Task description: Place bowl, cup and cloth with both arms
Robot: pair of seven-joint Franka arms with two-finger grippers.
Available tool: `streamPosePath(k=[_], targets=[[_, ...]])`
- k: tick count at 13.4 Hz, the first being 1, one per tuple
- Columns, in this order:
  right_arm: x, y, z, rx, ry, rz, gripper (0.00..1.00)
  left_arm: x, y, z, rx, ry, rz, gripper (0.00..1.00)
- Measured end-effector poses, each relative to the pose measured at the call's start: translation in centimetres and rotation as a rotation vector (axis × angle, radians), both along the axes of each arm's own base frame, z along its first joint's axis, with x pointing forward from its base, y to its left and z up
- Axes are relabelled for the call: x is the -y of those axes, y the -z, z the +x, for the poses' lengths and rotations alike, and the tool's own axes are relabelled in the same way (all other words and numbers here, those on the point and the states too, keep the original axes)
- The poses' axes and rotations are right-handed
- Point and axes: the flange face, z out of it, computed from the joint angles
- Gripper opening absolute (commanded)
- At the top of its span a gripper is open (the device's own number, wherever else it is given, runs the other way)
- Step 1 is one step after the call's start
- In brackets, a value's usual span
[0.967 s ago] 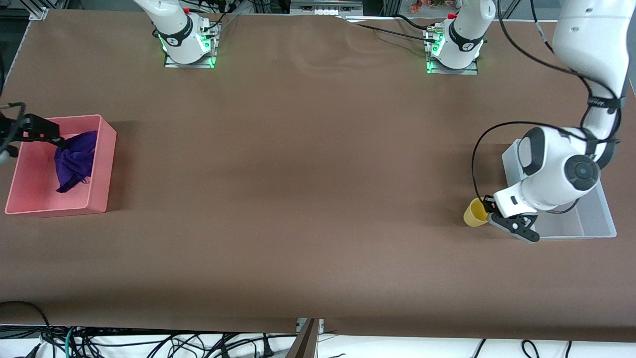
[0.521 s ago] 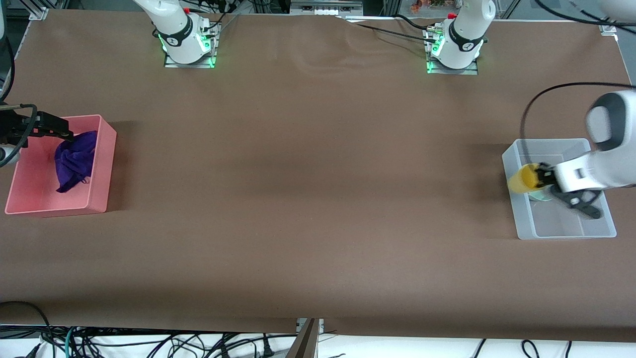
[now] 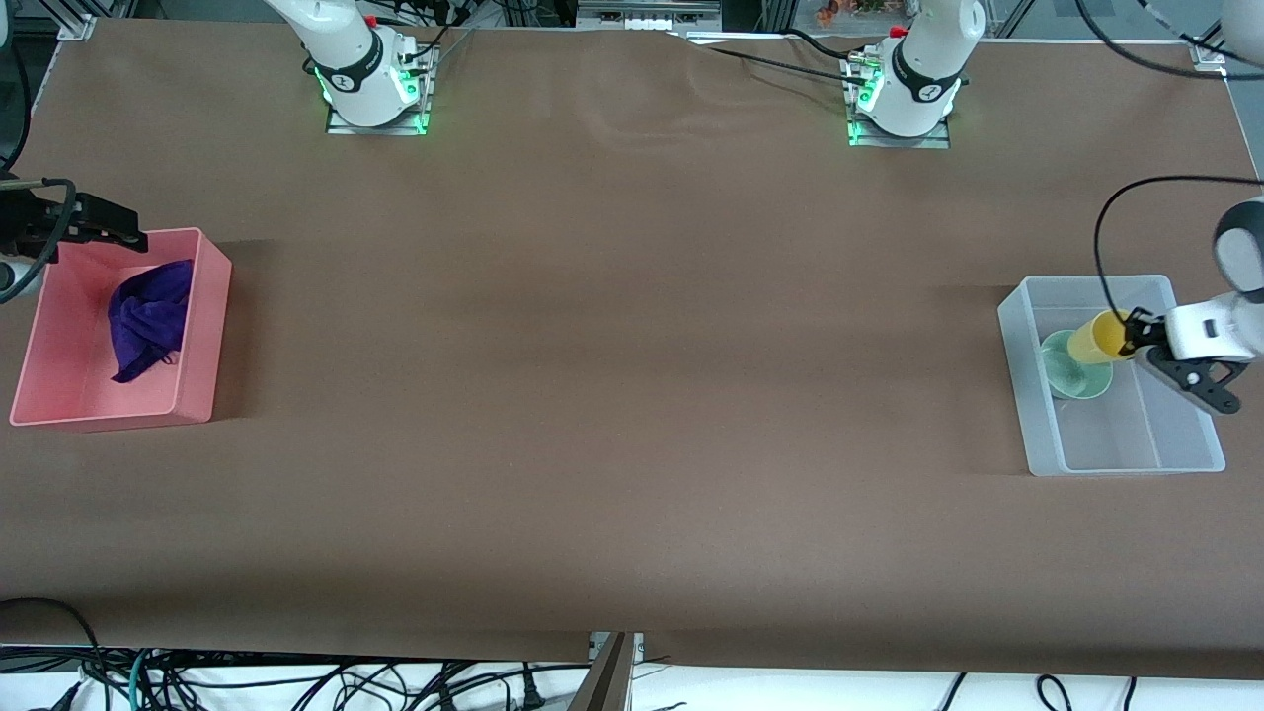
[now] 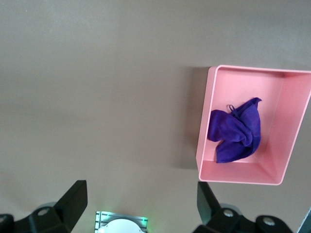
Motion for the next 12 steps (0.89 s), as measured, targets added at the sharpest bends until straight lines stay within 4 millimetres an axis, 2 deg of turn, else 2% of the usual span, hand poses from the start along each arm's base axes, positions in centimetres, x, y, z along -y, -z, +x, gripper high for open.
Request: streamPosePath(k=[1, 3, 5, 7, 9, 11, 12], targets=[[0.0, 0.1, -0.2, -0.003, 0.003, 0.000, 1.00, -0.2, 1.6, -0.2, 0.007, 0.000, 0.003, 0.99], [-0.1, 0.4, -0.2, -0.010, 0.002, 0.000, 1.00, -0.4, 2.4, -0.3, 0.012, -0.009, 0.003, 1.00], [0.0, 0.8, -0.1, -0.018, 0.002, 0.000, 1.00, -0.2, 0.6, 0.2, 0.047, -0.023, 0.000, 1.00], [0.0, 1.0, 0.1, -0.016, 0.002, 0.000, 1.00, 0.8, -3.3, 0.8, 0.100, -0.129, -0.071, 1.00], [0.0, 1.0, 0.1, -0.012, 0.002, 0.000, 1.00, 3.2, -8.0, 0.9, 0.099, -0.258, -0.148, 1.00], [0.0, 1.0, 0.1, -0.010, 0.003, 0.000, 1.00, 7.4, -12.2, 1.0, 0.030, -0.398, -0.158, 1.00], [0.0, 1.0, 0.1, -0.010, 0.003, 0.000, 1.00, 10.1, -14.1, 1.2, 0.002, -0.463, -0.151, 1.00]])
